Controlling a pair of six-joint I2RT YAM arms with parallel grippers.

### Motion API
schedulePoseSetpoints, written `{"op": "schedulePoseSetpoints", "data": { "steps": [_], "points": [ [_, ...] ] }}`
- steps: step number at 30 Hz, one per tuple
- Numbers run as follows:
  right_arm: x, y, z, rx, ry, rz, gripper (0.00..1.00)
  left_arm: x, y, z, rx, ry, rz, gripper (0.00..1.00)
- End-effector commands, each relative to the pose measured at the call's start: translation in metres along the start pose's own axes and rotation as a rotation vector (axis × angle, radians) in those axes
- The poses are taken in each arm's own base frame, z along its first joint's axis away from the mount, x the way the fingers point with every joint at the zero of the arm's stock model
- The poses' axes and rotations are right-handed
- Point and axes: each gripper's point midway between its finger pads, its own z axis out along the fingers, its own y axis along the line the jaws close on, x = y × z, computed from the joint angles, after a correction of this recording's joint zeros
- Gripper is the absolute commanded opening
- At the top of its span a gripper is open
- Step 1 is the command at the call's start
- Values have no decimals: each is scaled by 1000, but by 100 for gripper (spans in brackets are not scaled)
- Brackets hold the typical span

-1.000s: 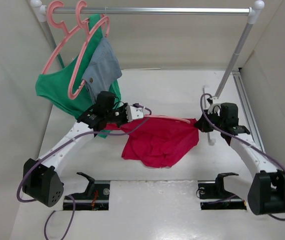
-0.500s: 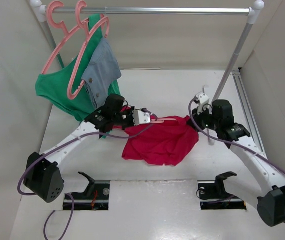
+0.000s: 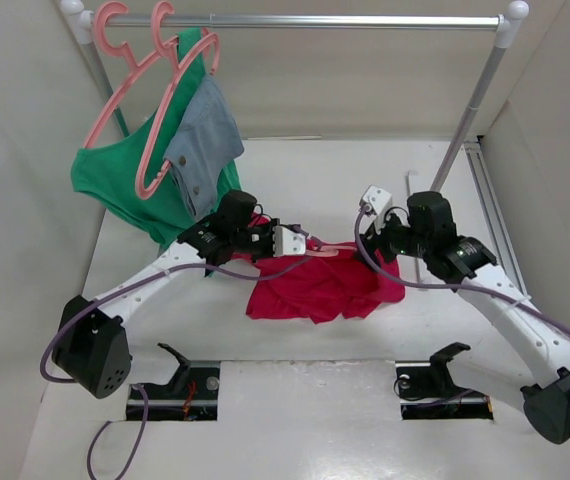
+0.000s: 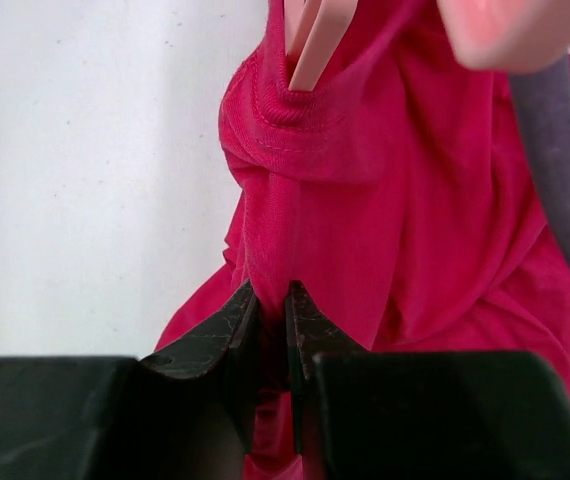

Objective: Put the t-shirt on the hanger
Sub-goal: Place tshirt on hanger

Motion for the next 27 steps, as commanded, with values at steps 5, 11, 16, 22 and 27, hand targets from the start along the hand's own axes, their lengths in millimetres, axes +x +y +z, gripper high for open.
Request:
{"op": "schedulePoseSetpoints", "data": {
  "steps": [5, 11, 16, 22, 27],
  "points": [
    [-48, 36, 12, -157, -215, -193, 74, -31, 8, 0, 2, -124, 65, 0],
    [-22, 26, 45, -167, -113, -215, 64, -30, -2, 0, 44, -133, 60, 0],
    [-13, 16, 66, -170, -57, -206, 45, -33, -1, -2, 38, -137, 65, 0],
    [-8, 15, 71, -162, -52, -183, 8, -35, 5, -6, 24, -137, 55, 0],
    [-17, 16, 43, -113, -101, -169, 0, -21, 20, -15, -22, -105, 16, 0]
  ]
}}
